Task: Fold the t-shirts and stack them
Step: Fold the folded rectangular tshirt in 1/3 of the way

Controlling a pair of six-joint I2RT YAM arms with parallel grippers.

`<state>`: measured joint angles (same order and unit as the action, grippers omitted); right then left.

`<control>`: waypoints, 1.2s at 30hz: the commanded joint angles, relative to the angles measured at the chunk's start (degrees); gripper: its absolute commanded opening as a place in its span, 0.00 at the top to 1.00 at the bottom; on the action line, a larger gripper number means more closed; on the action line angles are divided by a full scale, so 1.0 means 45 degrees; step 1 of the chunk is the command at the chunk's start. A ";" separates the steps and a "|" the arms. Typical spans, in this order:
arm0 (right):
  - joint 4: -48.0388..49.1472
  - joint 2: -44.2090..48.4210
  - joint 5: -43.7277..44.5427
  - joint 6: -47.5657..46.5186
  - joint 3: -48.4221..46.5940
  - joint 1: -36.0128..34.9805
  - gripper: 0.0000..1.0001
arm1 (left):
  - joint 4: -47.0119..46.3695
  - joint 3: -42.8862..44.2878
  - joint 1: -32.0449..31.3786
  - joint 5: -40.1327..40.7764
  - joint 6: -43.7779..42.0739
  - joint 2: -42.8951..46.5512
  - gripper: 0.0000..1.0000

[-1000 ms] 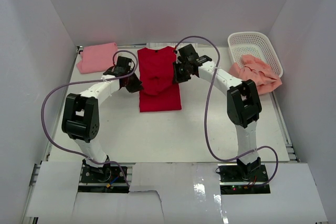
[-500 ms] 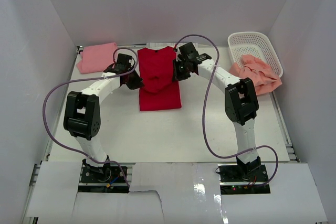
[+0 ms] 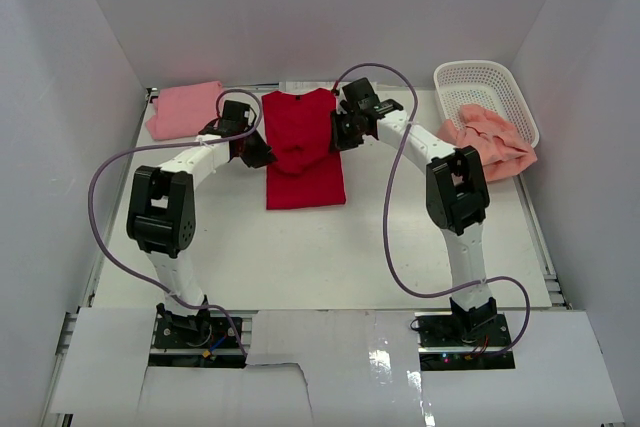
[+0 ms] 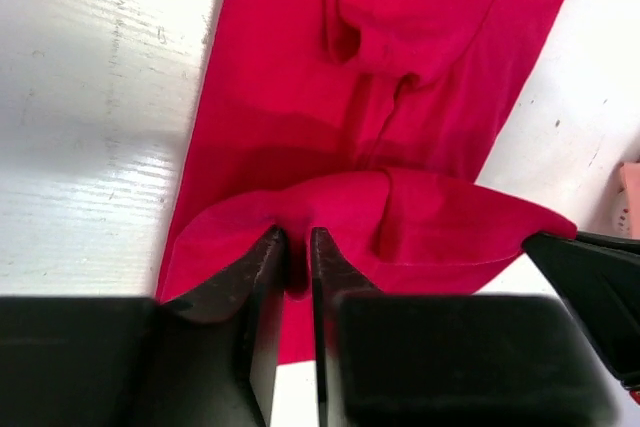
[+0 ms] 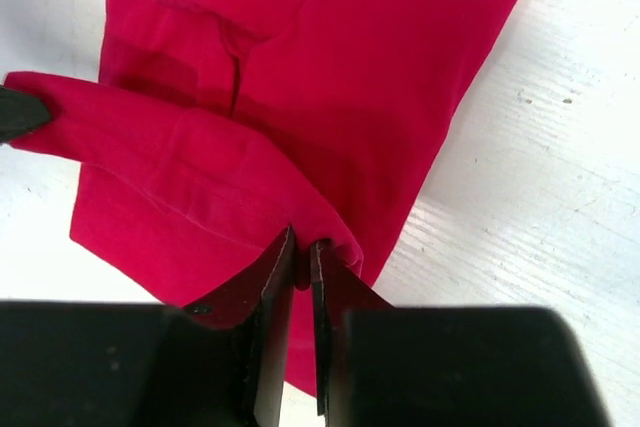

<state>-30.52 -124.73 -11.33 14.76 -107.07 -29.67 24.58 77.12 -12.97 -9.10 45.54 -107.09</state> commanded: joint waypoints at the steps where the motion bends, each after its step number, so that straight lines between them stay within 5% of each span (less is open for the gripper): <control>1: 0.0123 -0.0232 -0.0157 -0.0176 -0.0816 0.0148 0.83 | -0.0656 0.0069 0.0168 -0.0438 0.0173 0.0106 0.72; 5: 0.0181 -0.0252 0.0232 -0.0176 -0.0992 0.0148 0.68 | -0.0774 0.0166 0.0285 -0.0263 0.0251 0.0106 0.62; 8: 0.0337 -0.0271 0.0448 -0.0079 -0.1129 0.0207 0.42 | -0.0794 0.0420 0.0402 -0.0262 0.0290 0.0048 0.49; 11: 0.0454 -0.0271 0.0565 0.0000 -0.1227 0.0226 0.35 | -0.0813 0.0596 0.0500 -0.0282 0.0368 0.0047 0.46; 17: 0.2343 0.1288 -0.0253 0.0273 0.0780 0.0246 0.36 | -0.1788 0.0072 0.0676 -0.0922 0.0077 0.0944 0.47; 22: 0.5274 0.3515 -0.3317 0.1696 0.5056 0.0266 0.39 | -0.3349 -0.2230 0.0383 -0.2681 -0.0978 0.2720 0.50; 25: 0.7752 0.4180 -0.4549 0.3063 0.7400 0.0266 0.49 | -0.4735 -0.4496 0.0052 -0.3834 -0.0882 0.3658 0.50; 28: 0.9474 0.4319 -0.5038 0.4000 0.8829 0.0227 0.78 | -0.6240 -0.6470 -0.0514 -0.4362 -0.0687 0.4207 0.54; 29: 0.9788 0.4261 -0.5176 0.4178 0.9006 0.0188 0.92 | -0.6572 -0.6861 -0.0844 -0.4460 -0.0686 0.4266 0.71; 32: 1.0375 0.3482 -0.5469 0.4375 0.9125 -0.0066 0.92 | -0.7336 -0.7802 -0.1413 -0.4403 -0.0744 0.4014 1.00; 36: 1.0923 0.2426 -0.5860 0.4512 0.8618 -0.0242 0.92 | -0.7687 -0.7569 -0.1629 -0.4265 -0.1232 0.3388 1.00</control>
<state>12.16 -111.20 -34.30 33.17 -66.24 -29.93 -3.75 41.78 -20.43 -27.24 42.11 -92.01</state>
